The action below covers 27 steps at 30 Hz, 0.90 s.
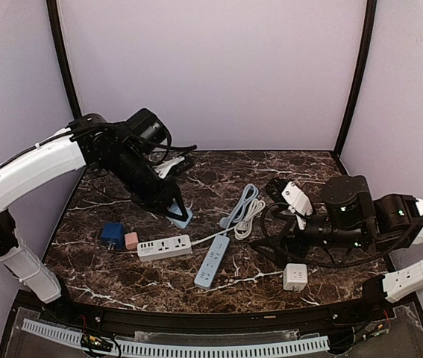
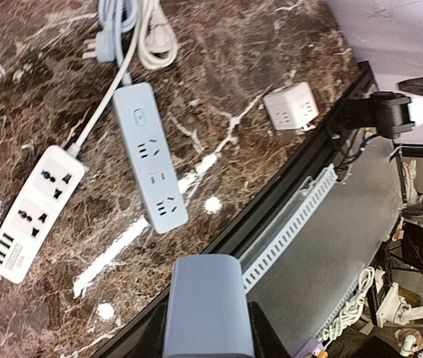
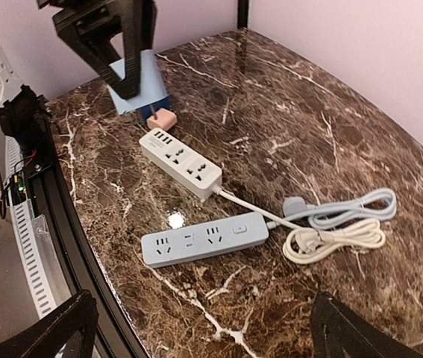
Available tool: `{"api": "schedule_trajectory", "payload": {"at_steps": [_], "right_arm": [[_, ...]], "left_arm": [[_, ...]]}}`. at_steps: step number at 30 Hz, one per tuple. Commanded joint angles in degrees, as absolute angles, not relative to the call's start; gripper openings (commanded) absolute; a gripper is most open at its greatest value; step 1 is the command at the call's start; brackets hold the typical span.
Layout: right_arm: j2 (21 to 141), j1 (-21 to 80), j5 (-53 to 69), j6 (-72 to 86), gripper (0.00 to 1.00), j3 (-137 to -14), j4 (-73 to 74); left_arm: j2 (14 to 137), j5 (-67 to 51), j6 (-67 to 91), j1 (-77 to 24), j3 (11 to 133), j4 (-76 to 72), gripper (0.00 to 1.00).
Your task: Insert the plug
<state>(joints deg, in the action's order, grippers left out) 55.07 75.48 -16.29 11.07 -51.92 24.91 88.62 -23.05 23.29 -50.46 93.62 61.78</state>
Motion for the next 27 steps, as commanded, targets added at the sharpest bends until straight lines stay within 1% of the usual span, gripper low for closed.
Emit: {"api": "schedule_trajectory", "payload": {"at_steps": [1, 7, 10, 15, 20, 27], "right_arm": [[55.2, 75.4, -24.0, 22.9, 0.99, -54.7, 33.2], [57.7, 75.4, -30.2, 37.1, 0.99, -56.2, 41.1], [60.7, 75.3, -30.7, 40.5, 0.99, -57.3, 43.8], [65.3, 75.4, -30.4, 44.5, 0.99, -60.1, 49.3], [64.8, 74.3, -27.6, 46.8, 0.99, -60.0, 50.5], [63.7, 73.4, -25.8, 50.3, 0.99, -61.0, 54.2]], "left_arm": [[92.0, -17.4, 27.6, -51.7, 92.4, 66.1, 0.01], [95.3, -13.0, 39.9, -57.4, 91.1, 61.3, 0.01], [96.5, -11.7, 43.7, -59.5, 89.9, 58.5, 0.01], [99.2, -9.7, 40.3, -60.8, 90.1, 56.9, 0.01], [102.1, -8.8, 32.9, -60.4, 90.8, 55.5, 0.01], [106.4, -9.8, 33.1, -59.4, 90.9, 52.8, 0.01]]}}
